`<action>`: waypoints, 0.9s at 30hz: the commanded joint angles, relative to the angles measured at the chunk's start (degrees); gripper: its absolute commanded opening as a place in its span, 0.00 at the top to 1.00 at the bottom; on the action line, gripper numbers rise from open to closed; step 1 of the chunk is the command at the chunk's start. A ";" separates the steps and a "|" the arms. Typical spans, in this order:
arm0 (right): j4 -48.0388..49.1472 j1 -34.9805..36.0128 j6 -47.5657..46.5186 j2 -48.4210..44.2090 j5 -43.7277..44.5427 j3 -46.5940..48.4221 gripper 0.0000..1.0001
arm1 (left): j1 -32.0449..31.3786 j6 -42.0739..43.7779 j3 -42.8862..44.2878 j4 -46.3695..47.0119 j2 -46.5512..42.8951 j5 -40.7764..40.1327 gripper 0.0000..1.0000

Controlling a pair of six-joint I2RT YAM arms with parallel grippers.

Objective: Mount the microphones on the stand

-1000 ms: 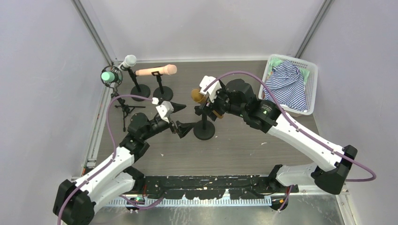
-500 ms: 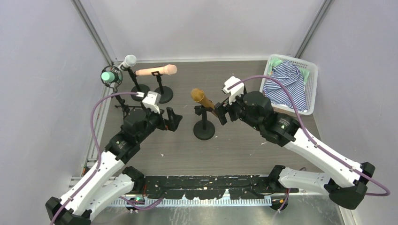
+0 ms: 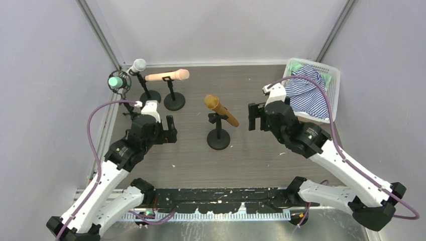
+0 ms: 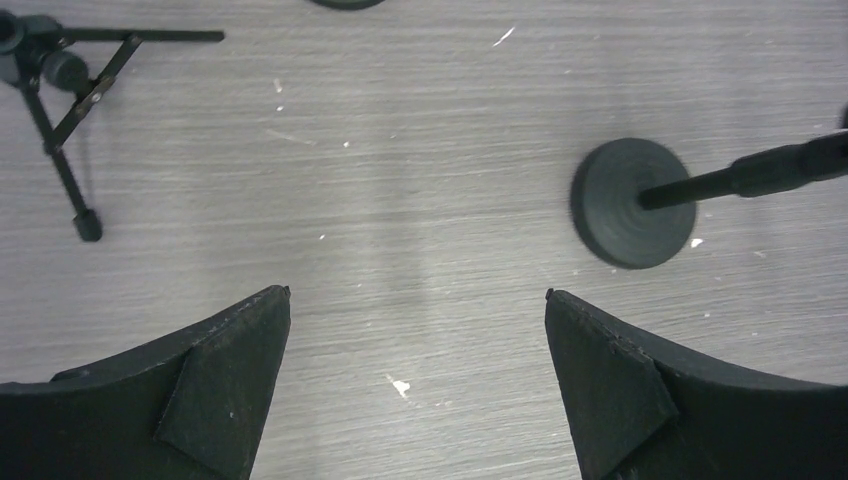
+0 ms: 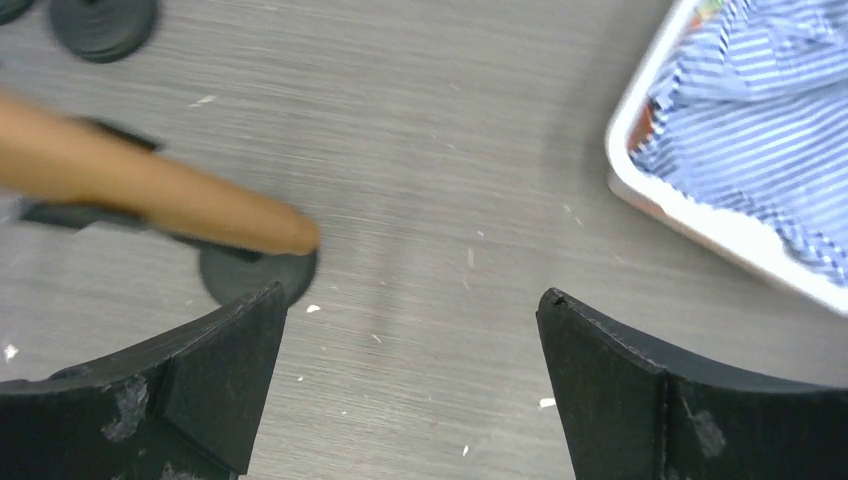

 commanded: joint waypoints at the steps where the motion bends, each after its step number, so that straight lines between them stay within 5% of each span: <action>1: -6.69 -10.60 10.36 -0.05 -6.63 0.67 0.00 | 1.79 2.13 2.32 -6.05 1.10 -0.76 0.00; 6: -6.04 -27.82 10.53 -6.20 -21.22 -2.92 0.00 | 1.92 3.10 1.29 -4.71 -2.86 0.79 0.00; 18: 0.54 -28.39 9.57 -29.58 -12.37 -15.30 0.00 | 1.90 3.83 1.86 -7.82 -8.68 -0.67 0.00; 27: -1.37 -28.41 4.93 -33.71 -16.62 -18.12 0.00 | 1.65 3.58 0.78 -7.26 -14.14 -0.48 0.00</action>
